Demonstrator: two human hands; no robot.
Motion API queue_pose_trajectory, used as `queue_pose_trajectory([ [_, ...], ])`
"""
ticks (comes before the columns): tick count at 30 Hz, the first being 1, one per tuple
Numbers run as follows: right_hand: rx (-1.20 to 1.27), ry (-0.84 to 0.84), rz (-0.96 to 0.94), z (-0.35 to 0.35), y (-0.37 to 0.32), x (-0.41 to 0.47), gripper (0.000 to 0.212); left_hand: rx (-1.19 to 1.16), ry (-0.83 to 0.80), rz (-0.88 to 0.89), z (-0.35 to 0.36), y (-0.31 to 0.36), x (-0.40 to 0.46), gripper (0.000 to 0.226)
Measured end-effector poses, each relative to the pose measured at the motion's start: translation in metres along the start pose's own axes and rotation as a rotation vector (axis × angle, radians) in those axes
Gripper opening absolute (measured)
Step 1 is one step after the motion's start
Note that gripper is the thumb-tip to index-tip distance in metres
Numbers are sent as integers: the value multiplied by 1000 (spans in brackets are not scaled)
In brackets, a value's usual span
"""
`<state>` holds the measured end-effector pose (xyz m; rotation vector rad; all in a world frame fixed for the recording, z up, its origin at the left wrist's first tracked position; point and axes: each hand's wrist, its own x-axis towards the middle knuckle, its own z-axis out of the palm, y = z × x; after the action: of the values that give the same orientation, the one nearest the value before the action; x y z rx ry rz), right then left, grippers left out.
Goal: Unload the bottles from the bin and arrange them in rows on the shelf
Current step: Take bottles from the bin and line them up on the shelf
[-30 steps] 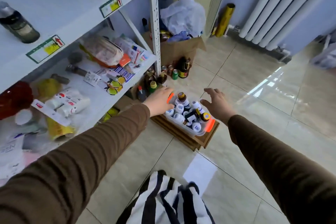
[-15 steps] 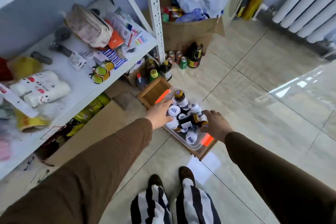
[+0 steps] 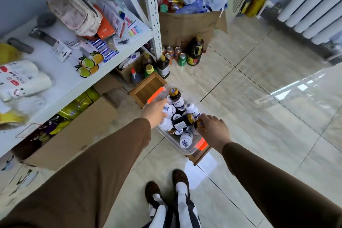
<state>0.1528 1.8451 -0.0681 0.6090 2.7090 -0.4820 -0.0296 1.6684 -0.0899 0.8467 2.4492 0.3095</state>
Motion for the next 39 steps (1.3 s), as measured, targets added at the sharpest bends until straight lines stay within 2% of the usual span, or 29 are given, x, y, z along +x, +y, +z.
queue_pose_trajectory([
  [4, 248, 13, -31, -46, -11, 2, 43, -349, 46, -66, -41, 3, -18, 37],
  [7, 343, 36, -79, -94, -30, 9, 47, -480, 93, -49, -92, 9, -35, 23],
  [13, 483, 125, -245, -211, -94, 15, 50, -724, 128, 21, -230, 28, -86, 31],
  [18, 602, 176, -402, -303, -160, 7, 36, -782, 266, 89, -337, 41, -149, 42],
  [23, 663, 177, -598, -370, -222, -9, 26, -856, 353, 110, -416, 42, -209, 31],
  [27, 700, 143, -706, -405, -267, -24, 33, -839, 506, 106, -453, 34, -250, 20],
  [30, 788, 69, -716, -423, -298, -37, 39, -833, 572, 94, -468, 28, -275, 14],
  [35, 939, -2, -732, -439, -341, -57, 37, -893, 621, 101, -478, 25, -308, 17],
  [39, 949, -26, -758, -443, -371, -69, 29, -906, 664, 101, -481, 16, -331, 22],
])
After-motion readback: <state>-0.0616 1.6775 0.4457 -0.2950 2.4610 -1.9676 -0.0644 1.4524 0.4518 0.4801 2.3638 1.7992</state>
